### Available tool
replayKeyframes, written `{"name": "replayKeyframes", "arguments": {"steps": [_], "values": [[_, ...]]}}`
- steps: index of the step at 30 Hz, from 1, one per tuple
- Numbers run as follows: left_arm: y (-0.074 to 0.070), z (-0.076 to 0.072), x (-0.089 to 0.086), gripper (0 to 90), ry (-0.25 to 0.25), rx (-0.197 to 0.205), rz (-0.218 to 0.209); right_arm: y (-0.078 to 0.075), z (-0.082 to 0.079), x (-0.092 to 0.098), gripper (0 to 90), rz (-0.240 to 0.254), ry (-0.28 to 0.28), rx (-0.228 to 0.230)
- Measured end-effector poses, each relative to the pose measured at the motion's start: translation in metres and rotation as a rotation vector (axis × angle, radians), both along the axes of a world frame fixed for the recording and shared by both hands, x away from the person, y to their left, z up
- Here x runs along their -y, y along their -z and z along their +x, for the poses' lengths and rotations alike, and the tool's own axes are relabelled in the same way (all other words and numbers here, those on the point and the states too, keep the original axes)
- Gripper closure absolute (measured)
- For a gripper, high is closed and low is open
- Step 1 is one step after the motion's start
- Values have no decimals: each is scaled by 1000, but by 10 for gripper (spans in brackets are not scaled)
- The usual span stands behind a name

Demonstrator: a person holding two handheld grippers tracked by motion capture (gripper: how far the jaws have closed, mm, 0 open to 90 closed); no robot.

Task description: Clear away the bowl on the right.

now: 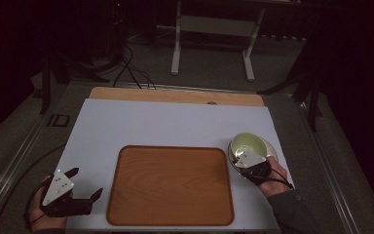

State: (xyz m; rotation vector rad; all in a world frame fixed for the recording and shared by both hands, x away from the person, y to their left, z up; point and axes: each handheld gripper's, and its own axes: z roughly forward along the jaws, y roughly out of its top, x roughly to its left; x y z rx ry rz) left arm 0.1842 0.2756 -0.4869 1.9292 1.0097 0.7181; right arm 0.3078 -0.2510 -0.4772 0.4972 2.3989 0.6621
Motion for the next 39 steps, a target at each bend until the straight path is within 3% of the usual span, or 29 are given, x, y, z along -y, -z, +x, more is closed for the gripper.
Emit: {"name": "replayKeyframes", "arguments": {"steps": [39], "values": [[-1, -1, -1, 15, 1, 17, -11, -12, -8, -40, 826, 5, -93, 20]]}}
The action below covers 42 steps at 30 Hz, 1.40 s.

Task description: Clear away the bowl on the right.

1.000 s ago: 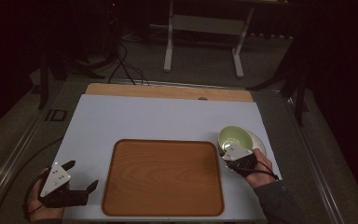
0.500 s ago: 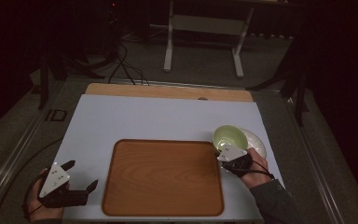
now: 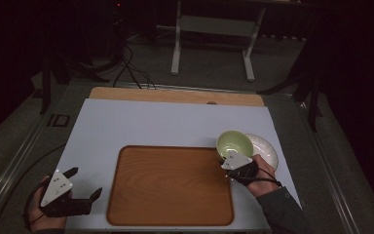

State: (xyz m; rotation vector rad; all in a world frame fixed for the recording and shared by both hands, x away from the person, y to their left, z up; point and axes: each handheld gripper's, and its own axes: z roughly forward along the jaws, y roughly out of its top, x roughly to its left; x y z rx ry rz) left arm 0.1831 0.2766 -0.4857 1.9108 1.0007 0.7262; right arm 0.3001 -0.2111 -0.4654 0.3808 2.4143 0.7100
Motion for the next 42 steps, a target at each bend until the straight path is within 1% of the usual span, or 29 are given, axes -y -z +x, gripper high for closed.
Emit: {"name": "replayKeyframes", "arguments": {"steps": [13, 23, 39, 42], "values": [[0, 0, 0, 15, 1, 4, -1, -1, -2, -14, 825, 9, -30, 4], [0, -1, 0, 15, 0, 4, -1, -3, -4, -22, 825, 31, -47, 7], [-1, -1, 0, 15, 0, 9, 0, -2, -7, -38, 825, 36, -88, -1], [-1, -1, 0, 15, 0, 9, 0, -2, -8, -40, 825, 28, -97, -6]]}}
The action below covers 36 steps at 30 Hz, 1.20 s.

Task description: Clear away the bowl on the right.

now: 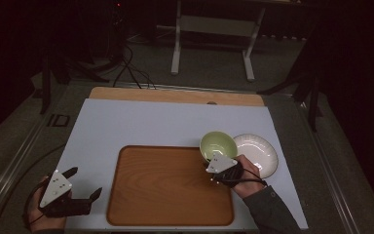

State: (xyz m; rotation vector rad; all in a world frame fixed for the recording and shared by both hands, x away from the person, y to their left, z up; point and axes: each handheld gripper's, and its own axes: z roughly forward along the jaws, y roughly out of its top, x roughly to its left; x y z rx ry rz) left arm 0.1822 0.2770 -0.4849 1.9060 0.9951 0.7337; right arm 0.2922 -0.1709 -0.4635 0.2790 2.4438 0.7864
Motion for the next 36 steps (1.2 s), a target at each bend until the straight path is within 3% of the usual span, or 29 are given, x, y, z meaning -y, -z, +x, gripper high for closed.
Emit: {"name": "replayKeyframes", "arguments": {"steps": [36], "values": [[0, 0, 0, 15, 1, 2, -1, 0, -8, -31, 825, 8, -88, -2]]}}
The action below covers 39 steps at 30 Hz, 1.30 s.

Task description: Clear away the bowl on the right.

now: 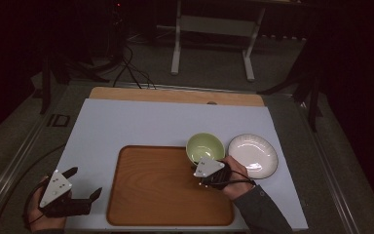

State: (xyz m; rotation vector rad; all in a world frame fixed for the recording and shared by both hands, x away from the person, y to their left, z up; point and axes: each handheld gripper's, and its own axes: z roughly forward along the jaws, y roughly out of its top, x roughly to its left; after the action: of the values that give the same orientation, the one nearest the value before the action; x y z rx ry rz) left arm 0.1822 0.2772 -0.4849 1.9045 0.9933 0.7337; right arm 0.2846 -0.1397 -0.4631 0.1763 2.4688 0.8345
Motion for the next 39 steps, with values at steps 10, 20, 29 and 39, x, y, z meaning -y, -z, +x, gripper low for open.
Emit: {"name": "replayKeyframes", "arguments": {"steps": [10, 20, 29, 39], "values": [[0, 0, 0, 15, 0, 0, -1, 4, -4, -5, 825, -4, -22, -2], [0, 0, 0, 15, 0, 1, 0, 9, -7, -14, 824, -15, -48, -6], [0, 0, 0, 14, 0, 3, 0, 12, -10, -23, 824, -19, -74, -9], [0, -1, 0, 15, -1, 2, 0, 14, -14, -31, 824, -22, -95, -14]]}}
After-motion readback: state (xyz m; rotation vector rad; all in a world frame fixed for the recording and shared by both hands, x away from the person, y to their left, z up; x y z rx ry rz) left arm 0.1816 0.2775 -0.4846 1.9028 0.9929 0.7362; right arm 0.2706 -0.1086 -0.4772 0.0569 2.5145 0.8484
